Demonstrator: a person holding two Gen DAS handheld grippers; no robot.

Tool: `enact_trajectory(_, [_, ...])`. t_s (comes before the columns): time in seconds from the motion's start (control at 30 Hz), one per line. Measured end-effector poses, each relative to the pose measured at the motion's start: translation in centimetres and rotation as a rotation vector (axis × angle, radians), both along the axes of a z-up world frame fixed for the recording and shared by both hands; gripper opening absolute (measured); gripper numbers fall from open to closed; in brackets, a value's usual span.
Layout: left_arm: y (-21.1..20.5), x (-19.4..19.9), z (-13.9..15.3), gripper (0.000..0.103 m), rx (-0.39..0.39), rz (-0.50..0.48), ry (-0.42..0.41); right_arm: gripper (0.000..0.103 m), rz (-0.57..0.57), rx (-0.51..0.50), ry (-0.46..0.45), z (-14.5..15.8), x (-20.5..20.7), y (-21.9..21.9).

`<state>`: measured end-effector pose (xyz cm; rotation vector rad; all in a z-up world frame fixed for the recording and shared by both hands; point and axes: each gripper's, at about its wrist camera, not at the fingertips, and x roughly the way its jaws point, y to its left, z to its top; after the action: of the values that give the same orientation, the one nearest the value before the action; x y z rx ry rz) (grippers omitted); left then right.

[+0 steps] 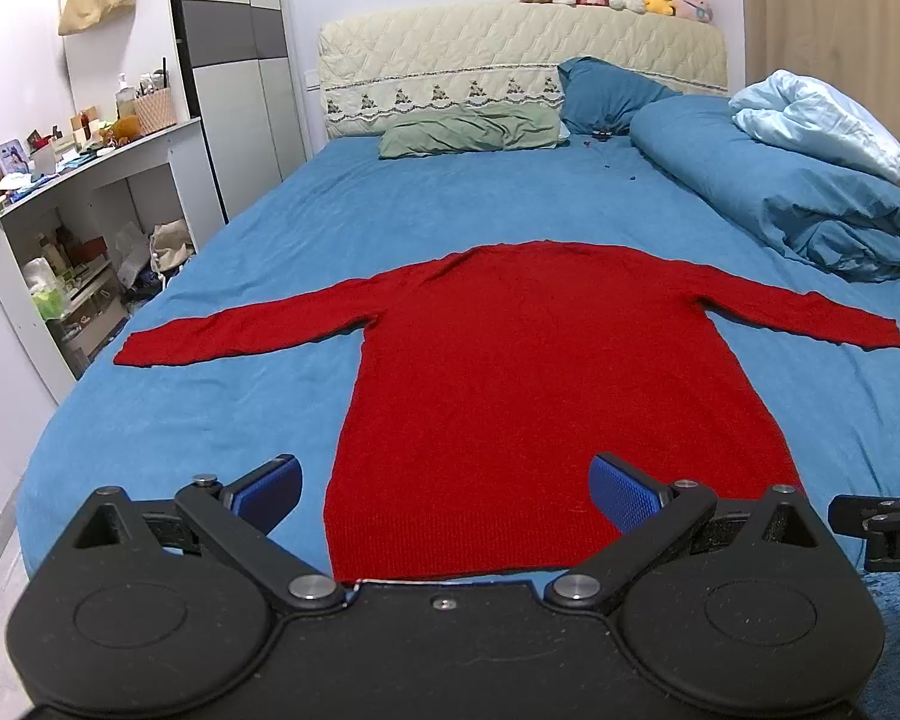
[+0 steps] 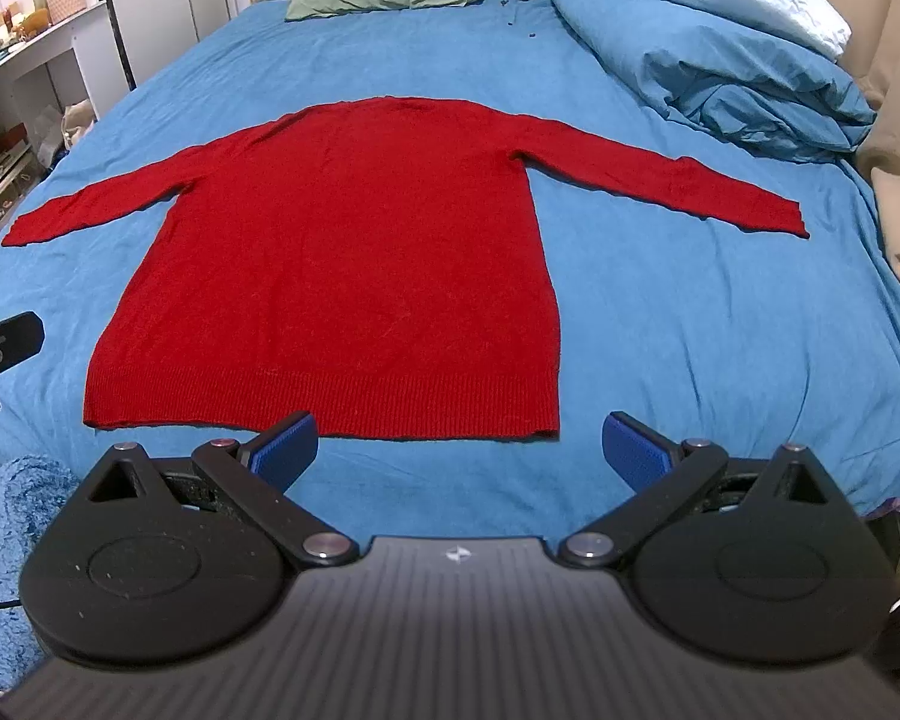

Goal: Fold small clothes

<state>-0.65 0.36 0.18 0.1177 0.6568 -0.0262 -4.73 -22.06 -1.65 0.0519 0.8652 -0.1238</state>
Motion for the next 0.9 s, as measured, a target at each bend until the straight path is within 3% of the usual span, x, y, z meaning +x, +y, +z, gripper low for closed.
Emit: enact_trajectory(0.9, [0.33, -0.11, 0.14, 0.103, -0.021, 0.011, -0.001, 0.103, -0.005, 0.007, 0.000, 0.32, 0.06, -0.33])
